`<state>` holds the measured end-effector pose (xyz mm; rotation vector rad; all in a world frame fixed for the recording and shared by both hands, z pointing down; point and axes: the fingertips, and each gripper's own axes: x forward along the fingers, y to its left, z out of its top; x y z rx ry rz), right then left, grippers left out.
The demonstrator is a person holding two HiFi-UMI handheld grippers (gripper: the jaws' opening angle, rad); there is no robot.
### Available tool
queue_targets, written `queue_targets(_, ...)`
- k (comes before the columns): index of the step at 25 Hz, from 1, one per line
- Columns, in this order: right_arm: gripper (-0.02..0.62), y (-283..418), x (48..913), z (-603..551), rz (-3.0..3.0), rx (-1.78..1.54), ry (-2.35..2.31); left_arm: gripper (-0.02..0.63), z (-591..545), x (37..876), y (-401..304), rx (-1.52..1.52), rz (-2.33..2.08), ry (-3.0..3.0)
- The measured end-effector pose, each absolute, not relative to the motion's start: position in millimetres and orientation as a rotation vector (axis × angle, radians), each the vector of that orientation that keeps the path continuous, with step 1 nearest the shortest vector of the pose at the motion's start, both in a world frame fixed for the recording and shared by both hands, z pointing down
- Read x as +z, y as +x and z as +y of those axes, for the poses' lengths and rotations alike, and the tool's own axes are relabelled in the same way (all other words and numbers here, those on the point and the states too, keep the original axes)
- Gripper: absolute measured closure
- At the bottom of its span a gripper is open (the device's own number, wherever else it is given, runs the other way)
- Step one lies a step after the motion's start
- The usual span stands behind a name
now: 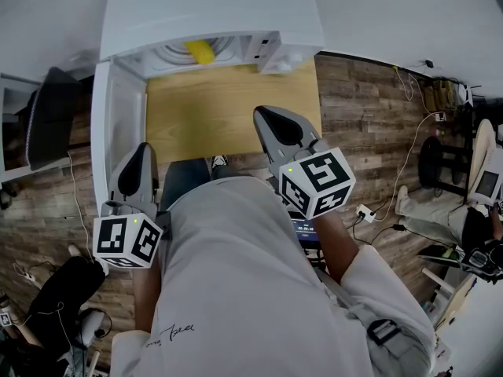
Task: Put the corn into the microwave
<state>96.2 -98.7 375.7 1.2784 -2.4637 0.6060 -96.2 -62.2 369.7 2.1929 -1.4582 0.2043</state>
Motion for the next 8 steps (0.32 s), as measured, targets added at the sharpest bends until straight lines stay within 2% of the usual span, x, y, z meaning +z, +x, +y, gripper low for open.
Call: queue_targets(8,0.584,99.1,380.0,-100.2,-2.443,0.582,1.27,0.615,-64.6,370.7,-94.3,0.207,-1.451,2.191)
